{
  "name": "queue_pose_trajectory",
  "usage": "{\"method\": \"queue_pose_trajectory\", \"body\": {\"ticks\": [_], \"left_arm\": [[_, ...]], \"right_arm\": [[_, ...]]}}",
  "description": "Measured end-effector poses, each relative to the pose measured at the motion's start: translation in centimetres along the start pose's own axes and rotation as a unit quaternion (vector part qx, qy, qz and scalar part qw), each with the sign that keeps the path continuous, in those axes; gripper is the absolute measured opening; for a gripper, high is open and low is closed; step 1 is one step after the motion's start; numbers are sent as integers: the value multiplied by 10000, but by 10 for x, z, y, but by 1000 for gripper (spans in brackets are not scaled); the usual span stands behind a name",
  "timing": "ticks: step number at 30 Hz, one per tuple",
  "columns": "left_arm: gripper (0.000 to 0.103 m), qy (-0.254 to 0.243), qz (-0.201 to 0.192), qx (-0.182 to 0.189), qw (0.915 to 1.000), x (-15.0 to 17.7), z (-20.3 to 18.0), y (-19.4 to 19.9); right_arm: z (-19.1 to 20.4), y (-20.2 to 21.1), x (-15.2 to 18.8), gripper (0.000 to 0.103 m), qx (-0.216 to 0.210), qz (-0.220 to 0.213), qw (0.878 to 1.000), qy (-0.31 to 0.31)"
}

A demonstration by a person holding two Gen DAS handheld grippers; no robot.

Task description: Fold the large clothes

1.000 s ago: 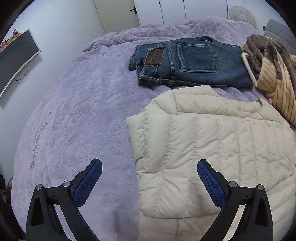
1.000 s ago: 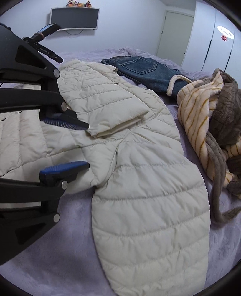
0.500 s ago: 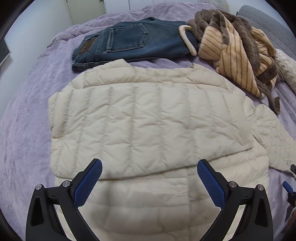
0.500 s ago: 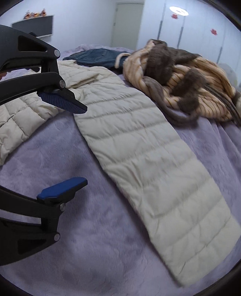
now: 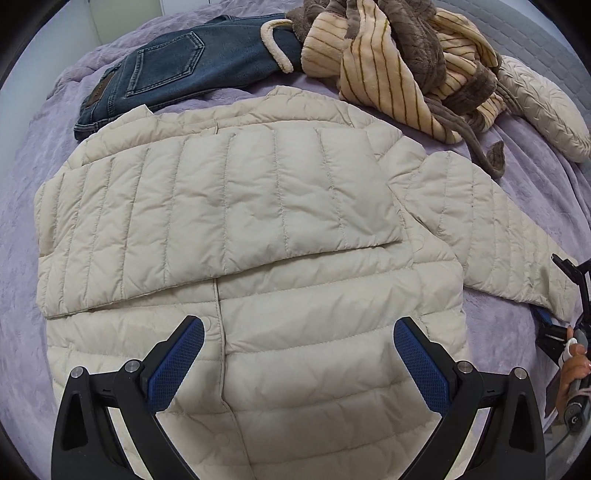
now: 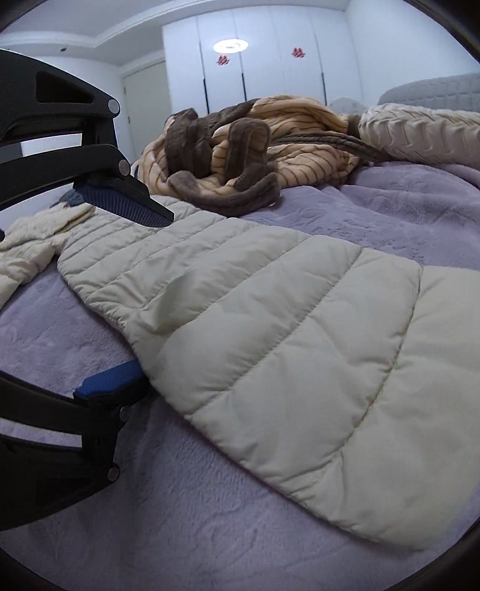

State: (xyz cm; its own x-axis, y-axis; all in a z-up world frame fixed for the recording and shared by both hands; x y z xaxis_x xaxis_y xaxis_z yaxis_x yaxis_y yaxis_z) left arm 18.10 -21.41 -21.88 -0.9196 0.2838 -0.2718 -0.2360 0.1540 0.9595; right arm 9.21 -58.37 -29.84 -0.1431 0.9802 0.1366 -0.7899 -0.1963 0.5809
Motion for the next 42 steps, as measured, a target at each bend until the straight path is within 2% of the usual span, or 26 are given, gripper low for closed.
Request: {"method": "queue_pose_trajectory", "body": {"ticks": [6, 7, 8, 9, 10, 14, 18, 21, 23, 26, 29, 33, 35, 38, 39, 40, 42], "left_arm": [[103, 69, -53, -35, 10000, -2, 11, 5], [103, 73, -71, -51, 9999, -3, 14, 6], [103, 82, -90, -74, 9999, -4, 18, 8], [103, 100, -108, -98, 9998, -4, 23, 10], [103, 128, -127, -115, 9998, -5, 28, 11], [103, 316, -225, -197, 9991, -9, 54, 17], [103, 549, -317, -271, 9976, -14, 83, 21], [103, 736, -436, -317, 9958, -18, 107, 27], [103, 854, -521, -360, 9943, -21, 124, 32], [103, 1042, -618, -466, 9915, -23, 153, 38], [103, 1248, -686, -606, 9880, -25, 185, 41], [103, 1578, -783, -720, 9817, -22, 224, 43], [103, 1698, -798, -768, 9792, -21, 239, 41], [103, 1828, -789, -774, 9769, -18, 256, 35], [103, 1858, -781, -762, 9765, -17, 259, 32], [103, 1878, -772, -743, 9764, -17, 261, 30], [103, 1898, -758, -708, 9763, -16, 264, 27]], "right_arm": [[13, -14, -8, 72, -485, 90, 9978, -432], [15, -16, -9, 60, -604, 110, 9966, -557], [17, -18, -10, 41, -731, 165, 9950, -660], [20, -21, -9, 31, -823, 251, 9938, -708], [24, -23, -8, 15, -856, 299, 9935, -686], [60, -25, 3, 12, -1008, 389, 9940, -155], [119, -36, 29, 12, -1143, 623, 9892, 669], [173, -51, 62, 12, -1207, 822, 9775, 1521], [210, -64, 92, 12, -1193, 965, 9634, 2198], [259, -91, 148, 12, -1025, 1173, 9283, 3376], [287, -125, 214, 12, -702, 1400, 8772, 4539], [283, -170, 298, 12, -115, 1586, 7995, 5792], [265, -194, 331, 12, 330, 1605, 7543, 6357], [227, -227, 362, 12, 991, 1667, 6864, 7009], [215, -235, 367, 12, 1185, 1695, 6704, 7126], [203, -241, 368, 12, 1338, 1727, 6594, 7193], [183, -242, 371, 12, 1559, 1750, 6499, 7230]]}}
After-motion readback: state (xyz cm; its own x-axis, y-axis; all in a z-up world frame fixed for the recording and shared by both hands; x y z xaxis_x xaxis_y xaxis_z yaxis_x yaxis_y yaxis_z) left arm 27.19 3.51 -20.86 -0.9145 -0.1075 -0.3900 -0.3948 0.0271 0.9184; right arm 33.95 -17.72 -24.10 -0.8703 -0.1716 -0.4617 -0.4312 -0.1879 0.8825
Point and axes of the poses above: each gripper's, at about its wrist camera, not at the fingertips, and y roughly against the way its jaws point, z to its left, x to its underside, the point moved 8 cm from there along -y, roughly the way its jaws point, and after that the axes turned 3 degrees about z, right-handed, at the moved point
